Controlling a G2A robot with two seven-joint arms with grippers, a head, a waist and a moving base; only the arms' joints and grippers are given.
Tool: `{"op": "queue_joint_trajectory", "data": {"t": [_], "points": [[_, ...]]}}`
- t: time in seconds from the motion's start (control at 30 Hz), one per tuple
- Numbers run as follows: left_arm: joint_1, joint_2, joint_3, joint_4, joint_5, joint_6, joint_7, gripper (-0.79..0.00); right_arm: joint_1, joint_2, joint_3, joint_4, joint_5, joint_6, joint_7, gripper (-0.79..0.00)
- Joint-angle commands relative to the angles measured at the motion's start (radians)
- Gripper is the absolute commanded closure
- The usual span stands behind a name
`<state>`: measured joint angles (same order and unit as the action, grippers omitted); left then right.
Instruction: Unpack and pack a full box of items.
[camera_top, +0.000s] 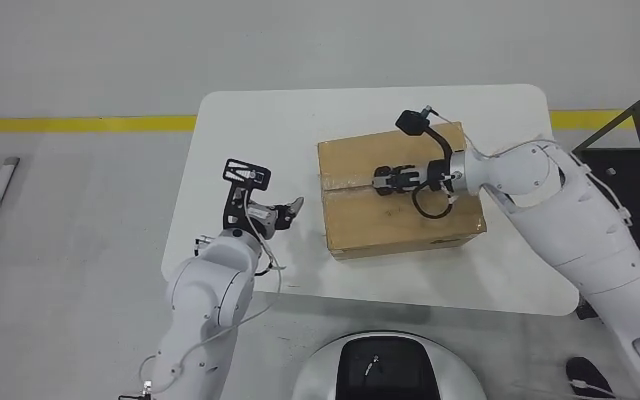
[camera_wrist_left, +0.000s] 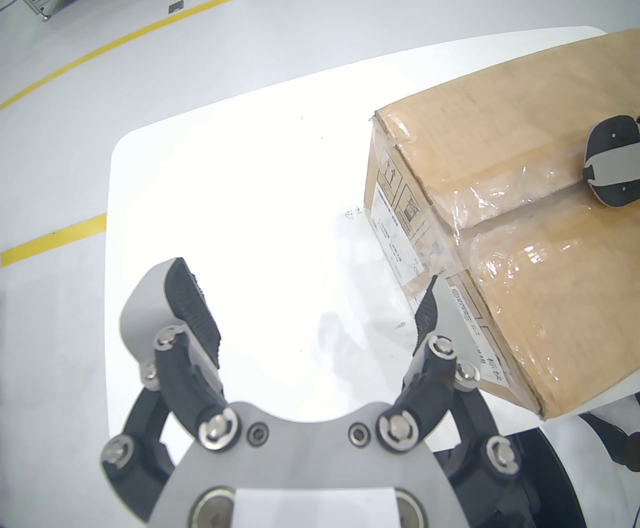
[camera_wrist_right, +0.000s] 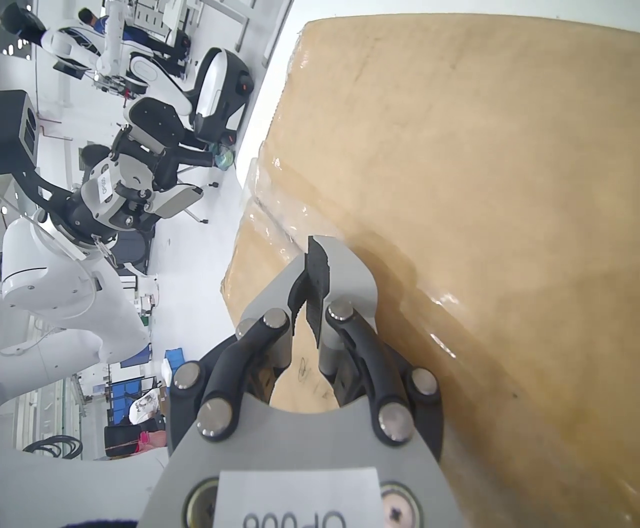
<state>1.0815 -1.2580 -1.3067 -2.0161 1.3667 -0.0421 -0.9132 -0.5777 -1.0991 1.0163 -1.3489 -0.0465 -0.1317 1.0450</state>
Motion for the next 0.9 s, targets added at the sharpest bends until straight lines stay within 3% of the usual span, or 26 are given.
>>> {"op": "queue_joint_trajectory", "data": {"t": [0.0,0.87], "points": [[-0.004,-0.001,0.006,0.005,-0.001,0.002,0.002,-0.785,-0.011,0.006,0.018,-0.006,-0.006,0.000,0.006,0.000],[-0.035,-0.016,0.082,0.039,0.001,0.011,0.008,-0.785,-0.148,0.088,0.271,-0.057,-0.055,-0.004,0.087,0.000]]}}
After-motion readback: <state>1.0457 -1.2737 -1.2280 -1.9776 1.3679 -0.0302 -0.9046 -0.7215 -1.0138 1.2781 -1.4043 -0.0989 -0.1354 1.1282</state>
